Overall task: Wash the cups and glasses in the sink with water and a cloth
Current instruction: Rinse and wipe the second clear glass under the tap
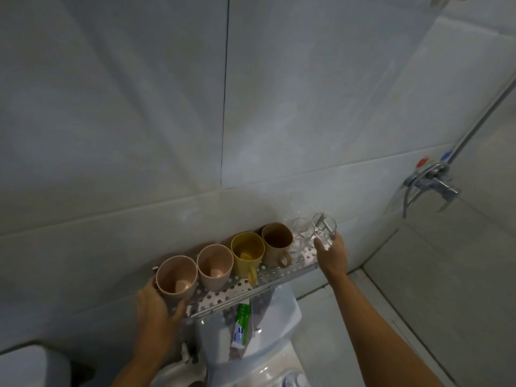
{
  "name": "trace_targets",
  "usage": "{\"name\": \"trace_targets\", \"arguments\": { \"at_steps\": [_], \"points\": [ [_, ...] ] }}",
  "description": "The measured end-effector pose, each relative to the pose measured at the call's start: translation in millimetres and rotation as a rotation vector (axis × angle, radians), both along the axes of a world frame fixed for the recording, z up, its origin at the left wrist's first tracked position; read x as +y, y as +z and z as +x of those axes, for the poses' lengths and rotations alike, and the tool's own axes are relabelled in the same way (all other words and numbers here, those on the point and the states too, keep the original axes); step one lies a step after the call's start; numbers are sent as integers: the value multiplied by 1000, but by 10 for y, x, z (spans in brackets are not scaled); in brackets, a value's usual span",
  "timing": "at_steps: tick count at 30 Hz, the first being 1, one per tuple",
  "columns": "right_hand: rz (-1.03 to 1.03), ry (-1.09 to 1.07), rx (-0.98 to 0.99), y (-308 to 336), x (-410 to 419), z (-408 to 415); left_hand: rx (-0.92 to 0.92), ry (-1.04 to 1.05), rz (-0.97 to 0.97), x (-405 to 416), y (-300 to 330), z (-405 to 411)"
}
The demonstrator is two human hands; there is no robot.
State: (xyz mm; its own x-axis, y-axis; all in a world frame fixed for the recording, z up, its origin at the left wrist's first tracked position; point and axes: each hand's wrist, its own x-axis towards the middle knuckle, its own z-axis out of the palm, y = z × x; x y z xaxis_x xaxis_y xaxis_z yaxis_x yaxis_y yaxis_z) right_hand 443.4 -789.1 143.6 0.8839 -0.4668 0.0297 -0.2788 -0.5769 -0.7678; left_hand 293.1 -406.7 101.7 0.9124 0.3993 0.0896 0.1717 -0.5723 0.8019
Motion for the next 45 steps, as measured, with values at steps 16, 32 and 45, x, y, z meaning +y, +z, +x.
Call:
{"name": "trace_targets", "arguments": {
  "at_steps": [16,32,45],
  "points": [
    [-399,227,-218,-382,1181,-1132,12,74,67,-188,112,-25],
    [-373,191,-288,-380,1294,-1173,26,38,29,-74,23,-107],
    [-324,174,-202,-491,1281,-1057,82,30,-75,-63,158,-109]
  ]
}}
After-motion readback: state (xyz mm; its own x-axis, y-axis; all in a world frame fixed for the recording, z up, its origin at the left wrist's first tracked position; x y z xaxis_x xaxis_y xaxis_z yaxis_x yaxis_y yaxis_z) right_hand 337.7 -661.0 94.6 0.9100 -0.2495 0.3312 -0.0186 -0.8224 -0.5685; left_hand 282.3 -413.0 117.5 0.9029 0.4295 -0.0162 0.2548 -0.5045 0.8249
